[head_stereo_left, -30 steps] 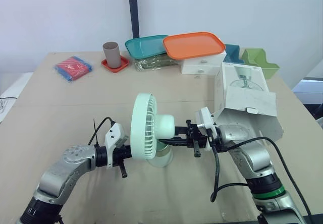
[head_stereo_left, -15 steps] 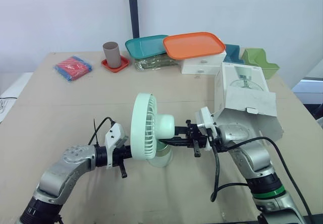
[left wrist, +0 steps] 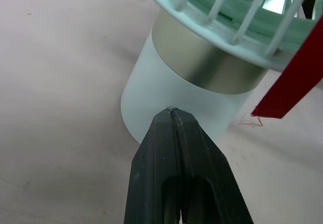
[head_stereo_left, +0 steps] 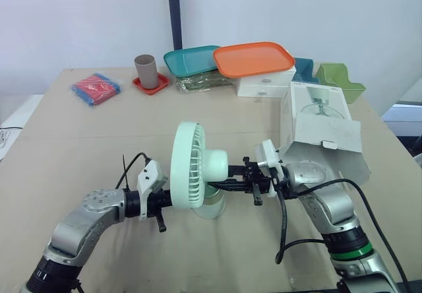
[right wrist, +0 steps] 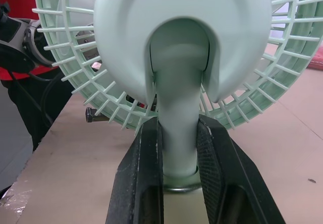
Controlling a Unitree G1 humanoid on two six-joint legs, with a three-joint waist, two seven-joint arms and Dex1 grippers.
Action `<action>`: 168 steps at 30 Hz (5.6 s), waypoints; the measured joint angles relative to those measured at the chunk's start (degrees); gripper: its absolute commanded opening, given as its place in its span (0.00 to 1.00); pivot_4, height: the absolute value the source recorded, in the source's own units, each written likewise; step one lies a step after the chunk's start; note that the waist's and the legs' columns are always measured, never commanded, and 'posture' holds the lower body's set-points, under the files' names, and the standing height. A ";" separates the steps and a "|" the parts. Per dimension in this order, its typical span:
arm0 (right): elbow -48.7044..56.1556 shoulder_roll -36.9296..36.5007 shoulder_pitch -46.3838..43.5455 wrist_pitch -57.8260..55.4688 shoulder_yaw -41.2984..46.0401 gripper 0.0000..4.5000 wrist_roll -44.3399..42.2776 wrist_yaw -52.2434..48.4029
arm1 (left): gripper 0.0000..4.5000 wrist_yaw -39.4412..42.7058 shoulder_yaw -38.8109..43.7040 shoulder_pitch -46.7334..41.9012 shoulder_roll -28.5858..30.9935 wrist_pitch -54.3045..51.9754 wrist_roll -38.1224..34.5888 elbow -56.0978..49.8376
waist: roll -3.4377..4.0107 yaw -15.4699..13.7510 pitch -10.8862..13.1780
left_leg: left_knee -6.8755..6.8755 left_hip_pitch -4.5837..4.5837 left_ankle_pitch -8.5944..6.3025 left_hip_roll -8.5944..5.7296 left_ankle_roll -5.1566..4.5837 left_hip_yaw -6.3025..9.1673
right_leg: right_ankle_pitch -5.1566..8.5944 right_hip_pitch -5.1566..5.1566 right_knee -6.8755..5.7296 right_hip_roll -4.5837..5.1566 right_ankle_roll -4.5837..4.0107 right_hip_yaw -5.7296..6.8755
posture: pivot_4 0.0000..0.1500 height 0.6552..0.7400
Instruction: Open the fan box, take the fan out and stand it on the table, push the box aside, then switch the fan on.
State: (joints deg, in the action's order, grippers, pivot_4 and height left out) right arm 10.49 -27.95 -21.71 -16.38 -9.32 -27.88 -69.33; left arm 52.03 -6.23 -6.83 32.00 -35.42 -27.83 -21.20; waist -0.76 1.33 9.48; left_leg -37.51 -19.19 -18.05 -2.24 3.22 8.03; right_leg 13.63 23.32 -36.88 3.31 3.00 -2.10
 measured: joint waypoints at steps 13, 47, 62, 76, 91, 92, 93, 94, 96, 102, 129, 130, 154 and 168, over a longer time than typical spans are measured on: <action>0.48 -0.10 0.38 0.01 -0.01 0.08 0.00 -0.03 | 0.02 0.07 -0.28 0.03 -0.33 -0.73 -0.27 -0.01 | 0.00 0.00 0.00 | 0.00 0.00 0.00 -0.01 0.00 0.01 | 0.00 0.00 0.00 0.00 0.00 0.00 | 1.00 1.00; 0.63 -0.23 0.55 0.02 0.02 0.08 -0.06 -0.04 | 0.02 3.32 0.62 0.93 3.28 -0.43 -2.60 -2.54 | 0.00 0.03 0.00 | 0.00 0.02 -0.01 0.02 -0.01 -0.04 | 0.00 0.01 -0.01 -0.01 0.00 0.00 | 1.00 1.00; 0.61 -0.23 0.51 0.01 -0.07 0.08 -0.06 -0.06 | 0.02 2.83 2.42 1.66 4.52 3.25 -1.37 0.80 | 0.00 0.06 0.00 | 0.00 0.02 -0.01 0.04 -0.01 -0.06 | 0.00 0.03 -0.02 -0.02 0.00 -0.01 | 1.00 1.00; 0.62 -0.23 0.46 -0.09 -0.08 0.08 -0.06 -0.05 | 0.02 1.97 -0.78 -0.52 1.63 5.04 0.64 3.22 | 0.00 0.06 -0.01 | 0.00 0.02 -0.01 0.03 -0.01 -0.07 | 0.00 0.03 -0.03 -0.02 0.00 -0.01 | 1.00 1.00; 0.76 -0.27 0.57 -0.22 -0.03 0.08 -0.07 0.59 | 0.02 2.26 -0.98 -1.03 0.82 5.30 1.59 4.34 | 0.00 0.04 -0.01 | -0.01 0.02 -0.01 0.02 -0.01 -0.05 | 0.00 0.02 -0.04 -0.01 0.00 -0.01 | 1.00 1.00; 0.81 -0.34 0.59 -0.21 -0.03 0.08 -0.07 0.60 | 0.02 2.30 -1.05 -1.11 0.83 5.25 1.62 4.34 | 0.00 0.04 -0.01 | -0.01 0.02 -0.01 0.02 -0.01 -0.05 | 0.00 0.02 -0.04 -0.01 0.00 -0.01 | 1.00 1.00; 0.86 -0.43 0.60 -0.21 -0.02 0.08 -0.07 0.62 | 0.02 2.37 -1.10 -1.17 0.84 5.16 1.62 4.33 | 0.00 0.04 -0.01 | -0.01 0.02 -0.01 0.02 -0.01 -0.05 | 0.00 0.02 -0.04 -0.01 0.00 0.00 | 1.00 1.00; 0.91 -0.47 0.61 -0.21 -0.02 0.08 -0.07 0.65 | 0.02 2.44 -1.15 -1.18 0.84 5.09 1.60 4.33 | 0.00 0.04 -0.01 | -0.01 0.02 -0.01 0.02 -0.01 -0.05 | 0.00 0.02 -0.04 -0.01 0.00 -0.01 | 1.00 1.00; 1.05 -0.48 0.69 -0.21 -0.01 0.08 -0.07 0.74 | 0.02 2.51 -1.22 -1.18 0.84 5.04 1.60 4.32 | 0.00 0.04 -0.01 | -0.01 0.02 -0.01 0.02 -0.01 -0.04 | 0.00 0.02 -0.04 -0.01 0.00 -0.01 | 1.00 1.00; 1.15 -0.48 0.81 -0.17 0.00 0.08 -0.08 0.86 | 0.02 3.11 -1.33 -1.32 1.01 4.47 1.48 4.31 | -0.01 0.04 -0.02 | -0.01 0.02 -0.01 0.01 -0.01 -0.04 | 0.00 0.01 -0.04 0.00 0.00 0.00 | 1.00 1.00; 1.16 -0.57 0.89 -0.41 0.22 0.08 -0.17 0.85 | 0.02 3.22 -1.48 -2.12 0.83 4.10 1.53 4.30 | 0.00 0.00 -0.03 | -0.02 0.02 0.00 0.00 -0.01 -0.01 | 0.00 -0.01 -0.04 0.00 0.00 0.00 | 1.00 1.00; 1.16 -0.57 0.89 -0.45 0.22 0.08 -0.18 0.85 | 0.02 3.22 -1.49 -2.12 0.83 4.09 1.52 4.28 | 0.00 0.00 -0.03 | -0.02 0.02 0.00 0.00 -0.01 -0.01 | 0.00 -0.01 -0.04 0.00 0.00 0.00 | 1.00 1.00; -0.13 -1.72 -1.93 -2.00 -0.10 0.08 -0.55 0.13 | 0.02 8.50 8.50 7.57 10.72 8.39 -2.07 -0.33 | 0.02 0.08 0.00 | -0.01 0.02 -0.02 0.07 -0.03 -0.10 | 0.00 0.06 -0.06 -0.02 -0.01 0.00 | 1.00 1.00; -19.28 2.38 -19.98 0.87 -0.06 0.08 2.28 -3.41 | 0.02 7.41 9.52 10.75 9.51 17.07 0.35 2.01 | 0.03 0.18 0.03 | 0.02 -0.04 -0.02 0.12 -0.04 -0.16 | -0.06 0.19 -0.05 -0.03 -0.10 0.02 | 1.00 1.00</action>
State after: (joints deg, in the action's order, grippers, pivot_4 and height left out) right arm -8.79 -25.57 -41.69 -15.51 -9.38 -25.60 -72.74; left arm 59.44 3.29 3.91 41.52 -18.35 -27.48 -19.19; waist -0.73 1.51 9.50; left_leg -37.49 -19.23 -18.07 -2.12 3.18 7.87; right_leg 13.58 23.51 -36.93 3.28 2.90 -2.08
